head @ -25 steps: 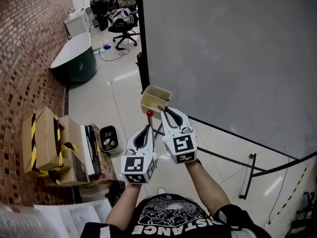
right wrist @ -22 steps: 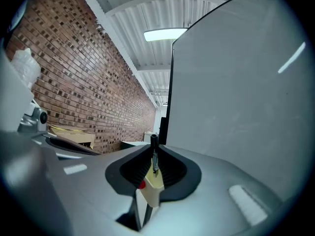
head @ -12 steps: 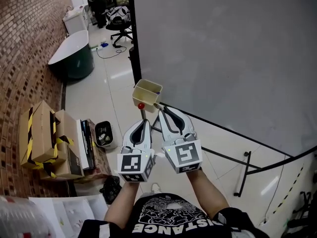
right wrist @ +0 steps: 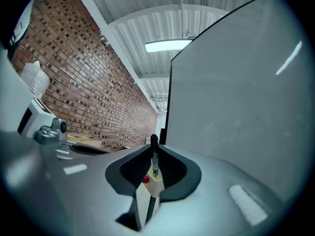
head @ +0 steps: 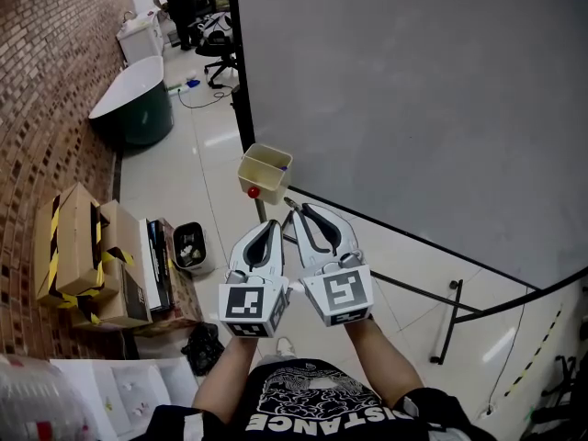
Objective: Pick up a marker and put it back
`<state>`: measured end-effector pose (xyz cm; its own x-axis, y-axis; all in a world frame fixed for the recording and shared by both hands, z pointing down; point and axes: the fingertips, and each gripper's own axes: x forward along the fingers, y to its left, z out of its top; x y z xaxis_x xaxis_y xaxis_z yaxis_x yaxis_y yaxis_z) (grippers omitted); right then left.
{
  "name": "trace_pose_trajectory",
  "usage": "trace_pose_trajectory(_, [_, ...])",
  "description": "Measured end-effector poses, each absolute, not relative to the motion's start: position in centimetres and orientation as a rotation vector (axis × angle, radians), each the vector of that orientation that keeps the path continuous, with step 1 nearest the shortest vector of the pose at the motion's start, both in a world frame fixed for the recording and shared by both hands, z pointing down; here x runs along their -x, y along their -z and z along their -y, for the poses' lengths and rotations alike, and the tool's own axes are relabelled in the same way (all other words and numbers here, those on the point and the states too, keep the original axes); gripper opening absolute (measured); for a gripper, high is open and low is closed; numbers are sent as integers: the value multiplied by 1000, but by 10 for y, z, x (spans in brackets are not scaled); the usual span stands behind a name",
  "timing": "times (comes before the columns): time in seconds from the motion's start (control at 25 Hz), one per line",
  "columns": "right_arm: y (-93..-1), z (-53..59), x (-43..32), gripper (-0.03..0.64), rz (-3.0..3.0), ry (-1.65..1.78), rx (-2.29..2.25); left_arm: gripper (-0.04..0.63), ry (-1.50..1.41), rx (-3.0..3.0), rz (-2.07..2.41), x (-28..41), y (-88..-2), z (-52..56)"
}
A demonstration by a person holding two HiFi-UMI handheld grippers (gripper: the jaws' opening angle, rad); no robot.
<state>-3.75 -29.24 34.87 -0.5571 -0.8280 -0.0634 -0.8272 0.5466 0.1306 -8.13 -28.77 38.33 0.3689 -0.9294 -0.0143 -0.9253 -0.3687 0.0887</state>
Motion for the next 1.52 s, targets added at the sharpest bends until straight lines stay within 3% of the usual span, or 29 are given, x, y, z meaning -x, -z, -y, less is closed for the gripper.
trace_pose_trajectory(1.52, [-432, 410, 88, 40, 2582, 96, -1456, 5, 38, -2502, 1710, 139, -411, 351])
